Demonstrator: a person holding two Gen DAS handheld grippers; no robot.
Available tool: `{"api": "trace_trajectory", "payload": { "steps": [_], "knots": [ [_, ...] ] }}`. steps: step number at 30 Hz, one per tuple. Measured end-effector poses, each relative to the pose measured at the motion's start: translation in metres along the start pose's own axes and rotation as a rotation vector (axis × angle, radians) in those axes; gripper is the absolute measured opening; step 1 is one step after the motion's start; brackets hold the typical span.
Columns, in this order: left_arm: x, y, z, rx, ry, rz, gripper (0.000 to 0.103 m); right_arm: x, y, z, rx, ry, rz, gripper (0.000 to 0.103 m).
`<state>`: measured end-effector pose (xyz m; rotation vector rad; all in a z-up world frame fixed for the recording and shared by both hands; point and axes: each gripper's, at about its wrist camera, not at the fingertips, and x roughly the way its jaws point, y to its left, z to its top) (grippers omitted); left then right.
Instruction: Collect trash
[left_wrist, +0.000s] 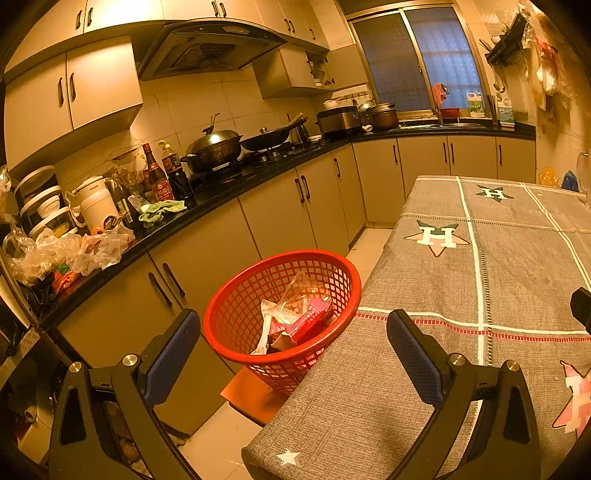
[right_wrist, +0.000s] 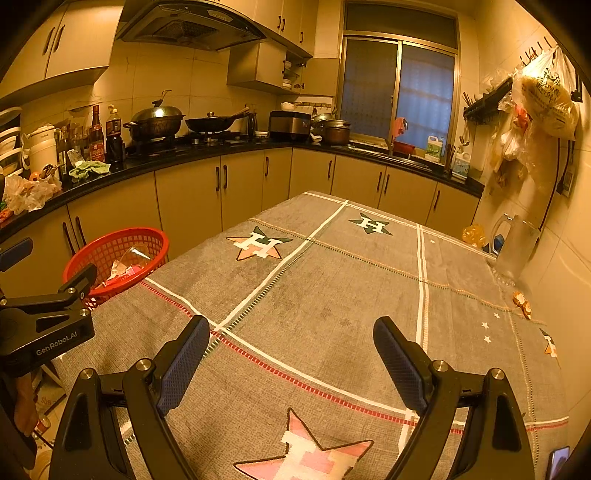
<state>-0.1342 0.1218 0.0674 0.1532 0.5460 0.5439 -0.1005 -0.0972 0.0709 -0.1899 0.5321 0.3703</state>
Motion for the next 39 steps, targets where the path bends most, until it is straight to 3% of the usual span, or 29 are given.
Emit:
{"api": "trace_trajectory", "payload": {
  "steps": [26,33,36,39],
  "knots": [
    [-0.001,0.000,-0.001,0.003,0.004,-0.007,0.101,0.006,-0.001,-0.005,0.004,0.016,0.001,0.093],
    [0.001,-0.016,-0.001,0.038,0.004,-0.022,0.101,0.007,-0.015,-0.011,0.037,0.034,-0.014,0.093],
    [0.000,-0.035,0.004,0.065,0.023,-0.096,0.101,0.012,-0.044,-0.020,0.105,0.073,-0.101,0.095],
    [0.001,-0.075,0.007,0.131,0.079,-0.267,0.101,0.025,-0.086,-0.033,0.210,0.165,-0.192,0.099]
  ]
}}
